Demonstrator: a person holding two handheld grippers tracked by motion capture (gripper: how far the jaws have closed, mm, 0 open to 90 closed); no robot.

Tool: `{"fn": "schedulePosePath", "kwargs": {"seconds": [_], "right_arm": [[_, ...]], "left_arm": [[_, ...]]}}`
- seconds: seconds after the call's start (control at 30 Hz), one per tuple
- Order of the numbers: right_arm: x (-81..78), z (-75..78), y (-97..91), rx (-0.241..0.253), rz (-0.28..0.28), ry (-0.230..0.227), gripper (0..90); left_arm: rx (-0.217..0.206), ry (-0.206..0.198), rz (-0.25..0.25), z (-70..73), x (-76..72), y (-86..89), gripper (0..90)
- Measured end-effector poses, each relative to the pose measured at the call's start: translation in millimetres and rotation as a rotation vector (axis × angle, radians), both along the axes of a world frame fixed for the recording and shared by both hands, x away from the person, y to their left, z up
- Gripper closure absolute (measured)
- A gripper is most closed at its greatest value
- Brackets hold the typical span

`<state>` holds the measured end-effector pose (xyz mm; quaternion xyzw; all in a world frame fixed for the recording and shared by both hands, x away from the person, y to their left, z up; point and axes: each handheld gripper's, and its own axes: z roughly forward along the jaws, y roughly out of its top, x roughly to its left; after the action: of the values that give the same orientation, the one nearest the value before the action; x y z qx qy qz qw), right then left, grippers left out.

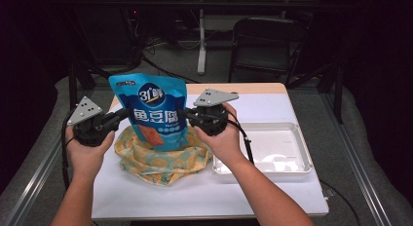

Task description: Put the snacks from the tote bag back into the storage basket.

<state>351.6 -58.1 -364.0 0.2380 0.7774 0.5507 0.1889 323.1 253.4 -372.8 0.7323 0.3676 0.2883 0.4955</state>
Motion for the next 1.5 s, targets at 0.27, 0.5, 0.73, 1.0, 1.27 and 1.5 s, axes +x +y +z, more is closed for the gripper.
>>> {"fn": "schedulePosePath", "kwargs": {"seconds": [0.27, 0.5, 0.73, 1.0, 1.27, 1.5], "right_arm": [[-3.7, 8.7, -1.9, -0.006, -0.007, -0.01, 90.0], [-4.8, 12.1, -3.3, 0.002, -0.002, -0.004, 90.0], [-5.7, 15.7, -4.8, 0.006, 0.001, -0.008, 90.0], [-7.3, 19.9, -14.4, 0.005, -0.005, -0.006, 90.0], [-12.5, 25.2, -29.1, 0.015, -0.016, -0.019, 90.0], [-16.1, 27.3, -46.0, 0.013, -0.033, -0.021, 90.0]], "left_arm": [[-0.007, -0.003, -0.009, 6.3, -1.5, -1.3, 90.0], [0.006, -0.001, -0.01, 12.2, -3.4, -1.8, 90.0], [0.002, -0.001, -0.013, 16.2, -2.9, -3.5, 90.0], [0.006, -0.009, -0.028, 20.4, -2.6, -13.0, 90.0], [0.011, -0.019, -0.044, 26.3, -2.7, -27.6, 90.0], [0.006, -0.016, -0.071, 27.9, 2.0, -44.2, 90.0]]}}
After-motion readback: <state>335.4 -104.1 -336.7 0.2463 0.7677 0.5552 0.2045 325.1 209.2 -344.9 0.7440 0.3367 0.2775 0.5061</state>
